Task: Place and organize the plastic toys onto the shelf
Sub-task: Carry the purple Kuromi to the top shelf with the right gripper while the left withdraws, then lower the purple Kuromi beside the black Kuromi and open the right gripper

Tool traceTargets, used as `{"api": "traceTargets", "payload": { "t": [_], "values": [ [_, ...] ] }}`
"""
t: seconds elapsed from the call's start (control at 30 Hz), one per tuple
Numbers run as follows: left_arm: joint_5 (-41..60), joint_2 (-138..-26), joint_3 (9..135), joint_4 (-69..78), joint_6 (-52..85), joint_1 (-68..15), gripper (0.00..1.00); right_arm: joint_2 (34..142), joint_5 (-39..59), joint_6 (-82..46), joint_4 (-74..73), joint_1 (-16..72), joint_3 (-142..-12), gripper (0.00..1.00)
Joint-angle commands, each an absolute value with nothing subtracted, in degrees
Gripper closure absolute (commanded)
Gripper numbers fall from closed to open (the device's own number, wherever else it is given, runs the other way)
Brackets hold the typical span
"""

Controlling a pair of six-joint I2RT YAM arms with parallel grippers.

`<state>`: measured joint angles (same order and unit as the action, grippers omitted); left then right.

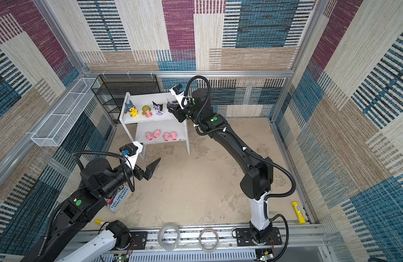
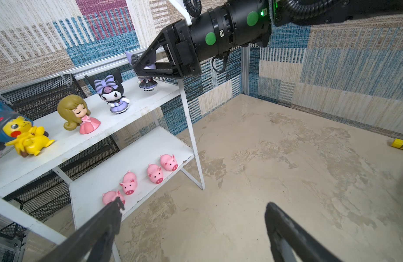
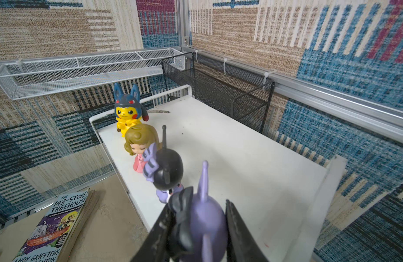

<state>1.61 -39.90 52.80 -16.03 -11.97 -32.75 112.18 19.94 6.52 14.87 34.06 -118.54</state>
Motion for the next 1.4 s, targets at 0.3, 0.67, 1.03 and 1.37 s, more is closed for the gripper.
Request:
{"api": "traceTargets", "payload": {
  "t": [0.3, 0.67, 1.03, 1.37],
  "values": [
    [0.2, -39.5, 52.5, -12.9, -13.4, -32.6, 0.01, 112.6, 20.1, 7.1, 15.7, 34.1, -118.8, 0.68],
    [0.0, -38.9, 51.8, -12.7, -13.3, -32.7, 0.01, 113.7, 19.8, 7.5, 16.5, 34.1, -120.0, 0.66],
    [-0.3, -38.4, 51.2, -12.4, -13.6, -32.6, 0.01, 114.9, 20.3, 8.4, 18.4, 34.1, -122.4, 0.61],
    [-0.3, -38.2, 50.8, -12.2, -13.6, -32.6, 0.01, 114.9, 20.3, 8.7, 18.8, 34.3, -122.5, 0.56]
  ]
}}
